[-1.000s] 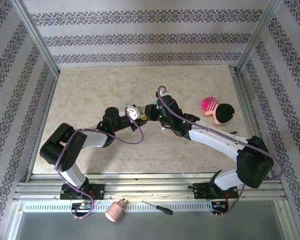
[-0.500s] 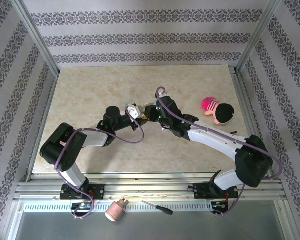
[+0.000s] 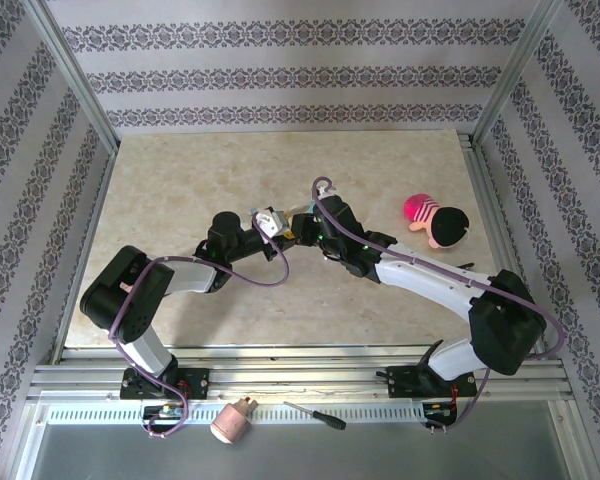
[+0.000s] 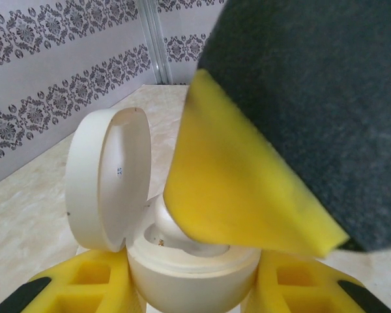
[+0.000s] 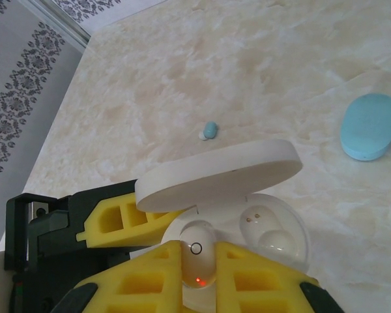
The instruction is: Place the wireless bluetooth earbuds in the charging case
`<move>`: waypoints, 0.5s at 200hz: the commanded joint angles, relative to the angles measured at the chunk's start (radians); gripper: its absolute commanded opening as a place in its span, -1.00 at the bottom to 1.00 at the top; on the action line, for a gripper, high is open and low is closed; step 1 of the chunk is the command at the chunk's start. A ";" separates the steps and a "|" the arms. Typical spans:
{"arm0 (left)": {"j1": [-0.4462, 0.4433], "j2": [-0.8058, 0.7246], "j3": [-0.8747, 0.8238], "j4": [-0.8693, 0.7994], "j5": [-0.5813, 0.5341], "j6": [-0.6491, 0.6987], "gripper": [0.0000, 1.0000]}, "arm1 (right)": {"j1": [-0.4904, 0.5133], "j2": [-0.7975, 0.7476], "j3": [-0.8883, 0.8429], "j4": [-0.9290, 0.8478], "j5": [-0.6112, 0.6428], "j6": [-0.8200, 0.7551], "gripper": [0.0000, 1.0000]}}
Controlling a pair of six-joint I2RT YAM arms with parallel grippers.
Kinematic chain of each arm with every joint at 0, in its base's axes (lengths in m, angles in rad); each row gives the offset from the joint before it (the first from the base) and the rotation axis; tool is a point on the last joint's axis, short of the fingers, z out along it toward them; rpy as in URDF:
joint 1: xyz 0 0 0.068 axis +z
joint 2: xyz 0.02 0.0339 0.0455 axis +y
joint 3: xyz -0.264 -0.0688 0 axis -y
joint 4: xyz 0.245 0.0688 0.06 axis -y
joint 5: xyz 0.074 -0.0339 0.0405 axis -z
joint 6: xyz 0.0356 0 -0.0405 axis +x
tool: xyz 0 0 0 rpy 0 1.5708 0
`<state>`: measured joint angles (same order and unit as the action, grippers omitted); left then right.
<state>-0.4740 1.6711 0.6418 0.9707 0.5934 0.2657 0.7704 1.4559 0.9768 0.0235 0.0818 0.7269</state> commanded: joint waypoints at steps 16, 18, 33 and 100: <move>-0.010 -0.013 0.037 0.006 -0.011 -0.008 -0.54 | 0.011 0.009 -0.012 0.021 -0.060 -0.001 -0.65; -0.011 -0.013 0.039 0.006 -0.010 -0.008 -0.54 | 0.012 0.009 -0.012 0.020 -0.059 -0.002 -0.64; -0.011 -0.003 0.036 0.017 -0.005 -0.010 -0.54 | 0.013 0.004 -0.016 0.015 -0.036 -0.009 -0.51; -0.009 0.010 0.022 0.069 0.000 -0.031 -0.54 | -0.011 -0.102 -0.088 0.015 0.027 -0.032 -0.09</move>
<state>-0.4744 1.6722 0.6445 0.9749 0.5900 0.2565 0.7696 1.4155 0.9333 0.0414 0.0727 0.7170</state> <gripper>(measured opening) 0.347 0.441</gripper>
